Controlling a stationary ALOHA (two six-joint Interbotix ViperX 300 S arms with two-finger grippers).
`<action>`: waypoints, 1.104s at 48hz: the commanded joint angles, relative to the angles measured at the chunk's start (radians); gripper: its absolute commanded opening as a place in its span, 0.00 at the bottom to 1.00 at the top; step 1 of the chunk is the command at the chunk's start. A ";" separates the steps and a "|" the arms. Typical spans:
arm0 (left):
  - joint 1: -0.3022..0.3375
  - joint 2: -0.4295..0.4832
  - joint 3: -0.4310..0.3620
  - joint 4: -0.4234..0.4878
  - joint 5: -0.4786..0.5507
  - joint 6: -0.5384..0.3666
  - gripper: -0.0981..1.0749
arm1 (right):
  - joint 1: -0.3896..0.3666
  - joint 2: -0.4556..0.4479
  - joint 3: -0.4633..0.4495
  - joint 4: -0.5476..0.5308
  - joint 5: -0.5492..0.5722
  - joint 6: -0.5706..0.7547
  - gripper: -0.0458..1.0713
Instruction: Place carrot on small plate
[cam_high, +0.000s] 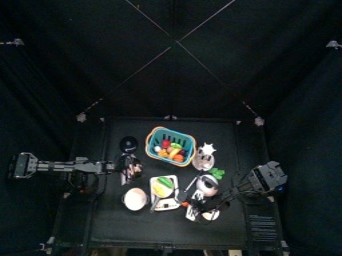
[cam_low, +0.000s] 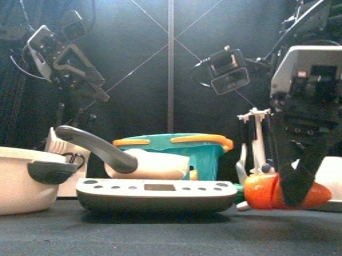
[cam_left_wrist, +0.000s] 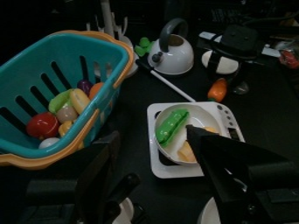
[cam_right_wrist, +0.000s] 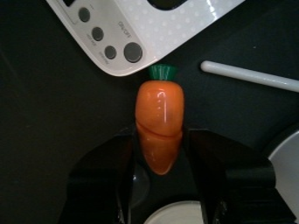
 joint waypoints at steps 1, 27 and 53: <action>0.002 -0.002 -0.012 0.000 -0.003 -0.002 0.90 | 0.002 -0.072 -0.021 -0.012 0.011 -0.002 0.46; 0.003 0.000 -0.009 0.000 -0.003 -0.002 0.90 | 0.126 -0.253 0.101 0.262 0.066 0.009 0.46; 0.018 0.000 -0.005 -0.005 -0.005 0.000 0.90 | 0.118 -0.221 0.213 0.423 0.178 0.011 0.64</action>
